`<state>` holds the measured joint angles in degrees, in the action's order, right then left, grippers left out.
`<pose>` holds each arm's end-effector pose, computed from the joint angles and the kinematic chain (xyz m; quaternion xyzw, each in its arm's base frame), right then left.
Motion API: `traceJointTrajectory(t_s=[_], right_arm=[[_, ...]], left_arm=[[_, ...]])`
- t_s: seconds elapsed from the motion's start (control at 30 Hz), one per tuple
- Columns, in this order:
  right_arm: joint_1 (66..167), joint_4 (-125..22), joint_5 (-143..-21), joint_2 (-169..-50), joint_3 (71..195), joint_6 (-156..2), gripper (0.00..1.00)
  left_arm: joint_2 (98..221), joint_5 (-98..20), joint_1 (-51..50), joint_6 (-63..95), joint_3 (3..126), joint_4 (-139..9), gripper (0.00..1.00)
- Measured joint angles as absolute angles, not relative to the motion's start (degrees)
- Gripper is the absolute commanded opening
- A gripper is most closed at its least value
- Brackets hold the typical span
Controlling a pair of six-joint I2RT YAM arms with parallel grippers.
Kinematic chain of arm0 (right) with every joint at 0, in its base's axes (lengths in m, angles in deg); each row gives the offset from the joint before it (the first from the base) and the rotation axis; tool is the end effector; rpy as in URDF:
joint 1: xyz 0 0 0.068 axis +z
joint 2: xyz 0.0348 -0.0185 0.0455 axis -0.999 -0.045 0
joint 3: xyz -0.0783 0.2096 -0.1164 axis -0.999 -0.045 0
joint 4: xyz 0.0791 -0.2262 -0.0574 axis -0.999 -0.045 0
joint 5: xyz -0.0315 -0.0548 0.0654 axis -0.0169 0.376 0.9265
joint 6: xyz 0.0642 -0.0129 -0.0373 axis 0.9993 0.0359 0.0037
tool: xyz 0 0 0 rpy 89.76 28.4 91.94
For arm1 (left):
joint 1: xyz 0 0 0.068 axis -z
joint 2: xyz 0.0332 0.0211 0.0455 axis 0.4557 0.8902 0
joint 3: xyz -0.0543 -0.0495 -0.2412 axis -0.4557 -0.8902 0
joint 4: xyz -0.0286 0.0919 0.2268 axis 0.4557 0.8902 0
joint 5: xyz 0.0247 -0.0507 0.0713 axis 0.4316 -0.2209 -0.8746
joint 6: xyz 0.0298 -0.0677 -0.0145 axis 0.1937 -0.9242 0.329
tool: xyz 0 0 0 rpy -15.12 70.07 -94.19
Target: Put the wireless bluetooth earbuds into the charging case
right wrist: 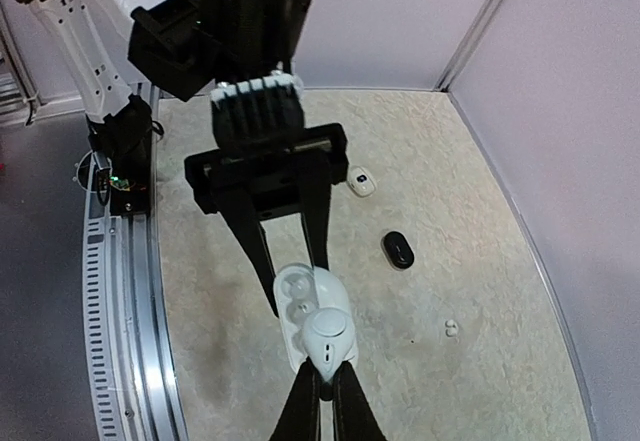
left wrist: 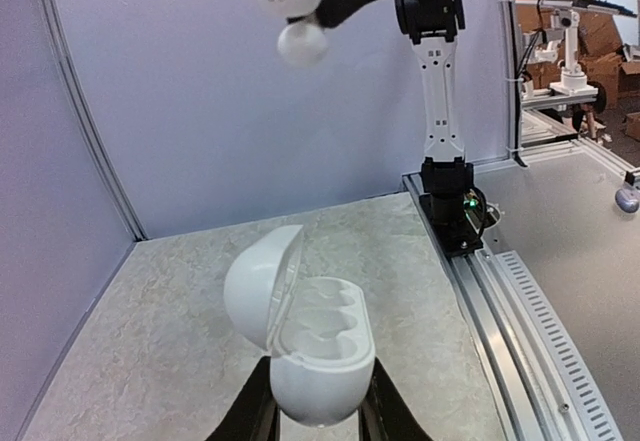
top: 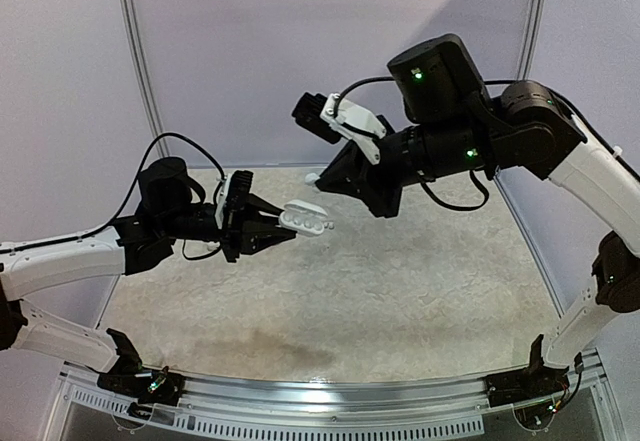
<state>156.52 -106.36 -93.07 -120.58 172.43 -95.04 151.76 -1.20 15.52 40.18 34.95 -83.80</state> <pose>0.1218 0.3080 0.4274 -0.5539 0.6787 0.2083 0.4351 0.1744 -0.2227 0.2877 0.5485 0.4727 -0.4388 0.5322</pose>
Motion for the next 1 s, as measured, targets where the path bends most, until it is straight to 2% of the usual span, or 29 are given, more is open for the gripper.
traceJointTrajectory(t_s=[0.33,1.0], right_arm=[[159.3,-112.79,-92.59,-132.8,182.86,-100.37,0.0],[160.54,-120.75,-98.15,-135.99,187.17,-101.59,0.0]], left_arm=[[151.74,-1.68,16.36,39.98,35.19,-82.14,0.0],[150.93,-2.95,17.03,40.09,35.17,-81.33,0.0]])
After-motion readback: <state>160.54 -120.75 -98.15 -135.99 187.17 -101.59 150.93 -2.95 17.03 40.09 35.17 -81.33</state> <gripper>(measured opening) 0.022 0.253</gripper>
